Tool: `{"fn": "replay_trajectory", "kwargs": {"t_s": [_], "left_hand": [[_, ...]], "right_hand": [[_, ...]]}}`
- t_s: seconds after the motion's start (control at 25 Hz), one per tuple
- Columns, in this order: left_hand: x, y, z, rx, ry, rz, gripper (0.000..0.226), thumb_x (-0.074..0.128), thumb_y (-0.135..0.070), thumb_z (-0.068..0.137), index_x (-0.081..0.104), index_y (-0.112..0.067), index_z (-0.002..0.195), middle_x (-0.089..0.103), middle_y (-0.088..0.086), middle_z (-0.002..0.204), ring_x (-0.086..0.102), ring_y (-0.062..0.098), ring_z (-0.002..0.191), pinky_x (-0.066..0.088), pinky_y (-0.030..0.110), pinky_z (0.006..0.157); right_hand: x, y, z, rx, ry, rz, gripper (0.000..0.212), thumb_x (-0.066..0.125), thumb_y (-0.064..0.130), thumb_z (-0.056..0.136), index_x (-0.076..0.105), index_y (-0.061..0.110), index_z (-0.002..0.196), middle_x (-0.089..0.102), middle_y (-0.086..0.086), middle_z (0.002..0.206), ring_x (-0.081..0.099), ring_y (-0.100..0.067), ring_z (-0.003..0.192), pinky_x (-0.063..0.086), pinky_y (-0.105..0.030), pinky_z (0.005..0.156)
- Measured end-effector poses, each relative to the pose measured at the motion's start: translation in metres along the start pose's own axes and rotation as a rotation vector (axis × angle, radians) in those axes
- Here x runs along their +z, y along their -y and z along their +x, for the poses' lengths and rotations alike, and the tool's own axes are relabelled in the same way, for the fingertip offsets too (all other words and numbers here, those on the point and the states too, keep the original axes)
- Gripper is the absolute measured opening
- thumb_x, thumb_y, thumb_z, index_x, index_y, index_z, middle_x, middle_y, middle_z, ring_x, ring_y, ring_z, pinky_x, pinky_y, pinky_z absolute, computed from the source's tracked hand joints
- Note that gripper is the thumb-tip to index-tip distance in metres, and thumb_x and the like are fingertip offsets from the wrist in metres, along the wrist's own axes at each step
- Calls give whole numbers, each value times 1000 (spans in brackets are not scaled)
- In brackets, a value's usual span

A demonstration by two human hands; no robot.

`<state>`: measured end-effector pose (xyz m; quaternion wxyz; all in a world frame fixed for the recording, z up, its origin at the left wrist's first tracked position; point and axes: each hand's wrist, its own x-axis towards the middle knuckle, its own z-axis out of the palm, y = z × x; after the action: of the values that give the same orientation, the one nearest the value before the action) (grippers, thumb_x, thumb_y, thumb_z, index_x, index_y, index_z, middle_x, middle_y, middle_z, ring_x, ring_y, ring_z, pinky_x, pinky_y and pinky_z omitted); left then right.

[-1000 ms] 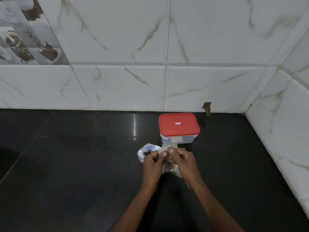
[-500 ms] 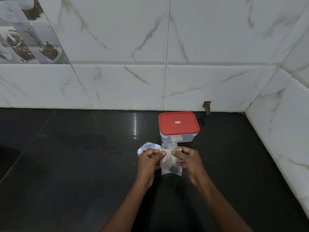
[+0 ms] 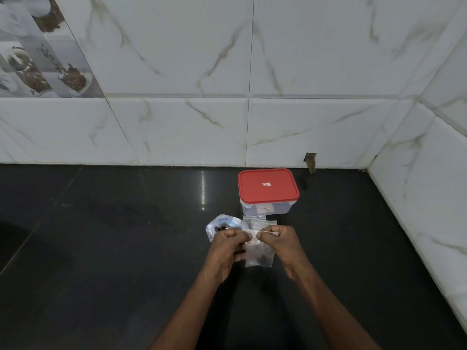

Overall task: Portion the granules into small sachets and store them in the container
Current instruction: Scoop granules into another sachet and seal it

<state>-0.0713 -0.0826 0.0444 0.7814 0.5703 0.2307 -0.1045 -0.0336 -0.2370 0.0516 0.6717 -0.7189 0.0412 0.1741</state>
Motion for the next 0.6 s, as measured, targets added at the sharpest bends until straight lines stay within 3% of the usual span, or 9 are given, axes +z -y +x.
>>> {"fn": "replay_trajectory", "kwargs": {"t_s": [0.08,0.2,0.36,0.52,0.6], "left_hand": [[0,-2,0,3,-1,30,22,64,0,90,65,15,105,74,15,83,73,23,77,61,43,78],[2,-4,2,-1,12,21,16,65,-1,89,69,8,102,72,21,92,71,29,84,62,42,75],[0,-4,2,-4,19,12,4,66,2,87,70,1,89,73,15,83,72,20,71,59,33,61],[3,-4,2,-10,-4,68,17,63,4,87,67,-6,74,66,3,64,65,9,57,55,26,59],[6,-2,5,-12,-25,95,25,62,4,86,63,-11,66,60,1,59,62,11,58,53,28,63]], "right_hand": [[0,1,0,-4,12,-18,7,68,2,82,73,-3,80,72,-21,77,64,-23,66,53,-34,62],[1,3,-1,-46,19,-53,6,68,2,82,73,-1,79,72,-23,80,64,-20,67,53,-34,64],[-3,3,1,-112,19,-136,10,69,7,83,75,5,75,72,-18,74,63,-17,63,52,-34,61],[-2,2,0,-126,30,-136,12,68,5,84,75,3,75,71,-20,75,63,-16,65,52,-33,63],[0,3,0,-136,39,-148,12,67,5,83,75,2,74,71,-20,75,62,-15,65,52,-30,63]]}}
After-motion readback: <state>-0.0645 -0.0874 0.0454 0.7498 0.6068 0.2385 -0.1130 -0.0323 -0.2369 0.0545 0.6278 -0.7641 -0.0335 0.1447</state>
